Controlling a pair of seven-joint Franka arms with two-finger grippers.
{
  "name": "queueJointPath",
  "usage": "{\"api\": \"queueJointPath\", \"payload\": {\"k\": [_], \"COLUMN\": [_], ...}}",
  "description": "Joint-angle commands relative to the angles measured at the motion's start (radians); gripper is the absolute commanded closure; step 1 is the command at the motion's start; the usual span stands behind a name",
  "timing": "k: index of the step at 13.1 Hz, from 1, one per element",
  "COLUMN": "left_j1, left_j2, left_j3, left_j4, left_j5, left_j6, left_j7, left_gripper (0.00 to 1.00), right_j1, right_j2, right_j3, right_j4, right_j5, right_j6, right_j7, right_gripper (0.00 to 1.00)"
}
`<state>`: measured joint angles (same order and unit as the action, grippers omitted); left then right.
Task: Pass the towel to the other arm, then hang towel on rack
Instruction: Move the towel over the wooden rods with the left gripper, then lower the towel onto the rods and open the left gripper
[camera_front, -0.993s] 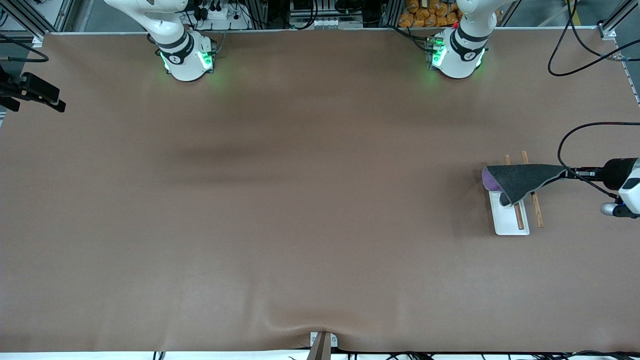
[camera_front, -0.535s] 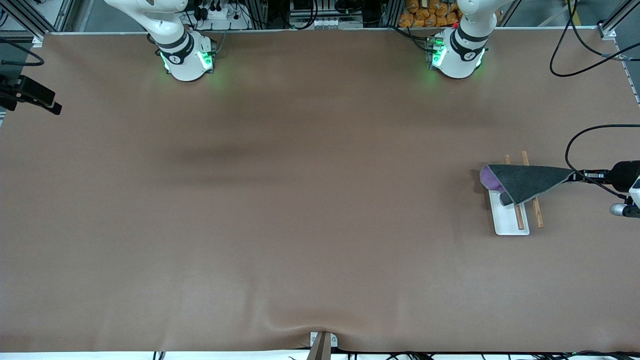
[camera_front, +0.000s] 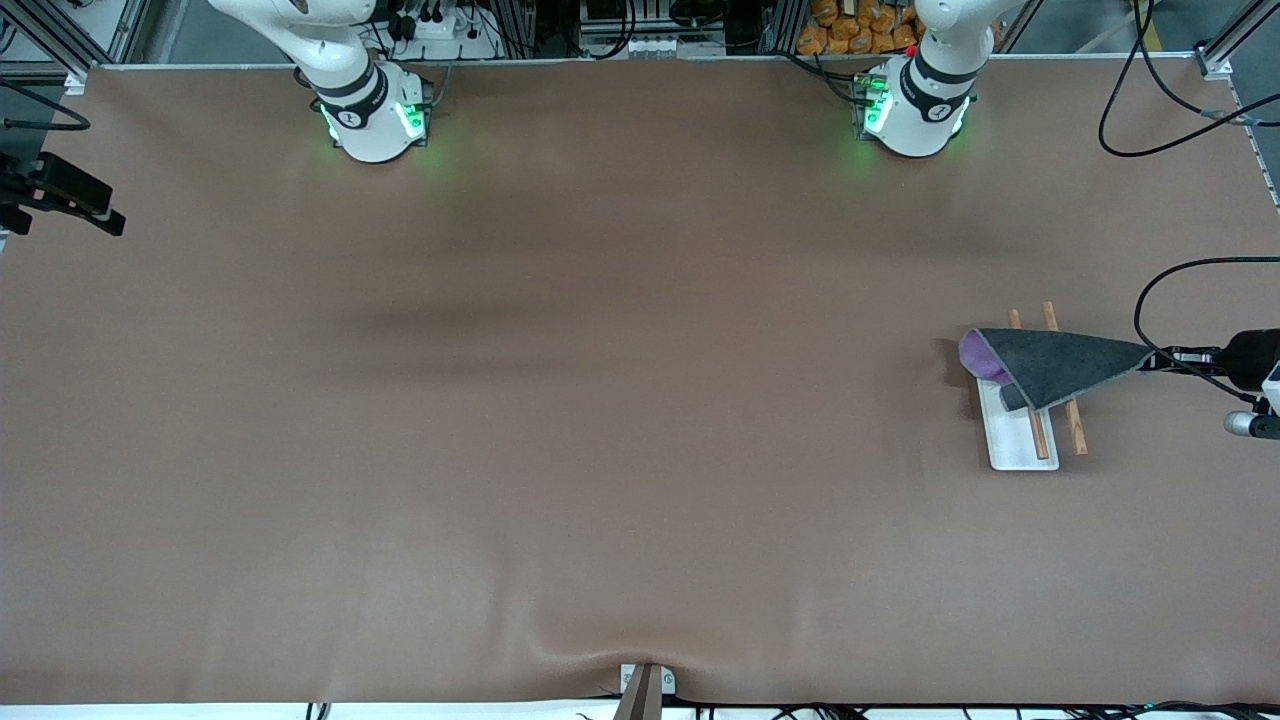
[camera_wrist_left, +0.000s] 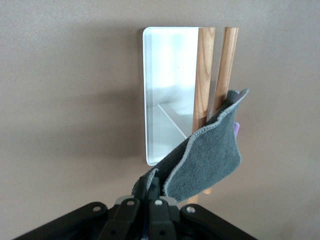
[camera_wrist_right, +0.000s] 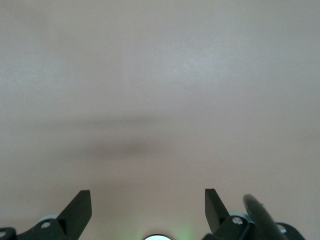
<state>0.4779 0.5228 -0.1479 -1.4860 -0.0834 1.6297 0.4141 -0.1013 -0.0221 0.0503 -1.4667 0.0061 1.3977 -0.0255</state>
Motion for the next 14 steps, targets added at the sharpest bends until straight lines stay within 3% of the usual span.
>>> {"api": "queueJointPath", "payload": {"k": [1, 11, 13, 14], "left_j1": [0.018, 0.041, 0.042, 0.041], "left_j2": [0.012, 0.034, 0.036, 0.033], "left_j3": [-0.009, -0.009, -0.009, -0.009], "left_j4": [0.012, 0.012, 0.01, 0.01], "left_j5": [0.02, 0.013, 0.013, 0.017], "left_j6": [0.01, 0.039, 0.051, 0.052], "left_j7": [0.034, 0.098, 0.103, 0.1], "left_gripper": [0.93, 0.69, 0.49, 0.44], "right_j1": [0.006, 0.006, 0.008, 0.008], "right_j2": [0.01, 0.007, 0.007, 0.007], "right_j3": [-0.001, 0.002, 0.005, 0.005], "right_j4": [0.022, 0.02, 0.02, 0.02], "right_j5": [0.009, 0.011, 0.011, 0.011], "right_j6": [-0.014, -0.026, -0.025, -0.025], "right_j7": [0.03, 0.025, 0.024, 0.024], "right_gripper": [0.0, 0.0, 0.0, 0.0]}}
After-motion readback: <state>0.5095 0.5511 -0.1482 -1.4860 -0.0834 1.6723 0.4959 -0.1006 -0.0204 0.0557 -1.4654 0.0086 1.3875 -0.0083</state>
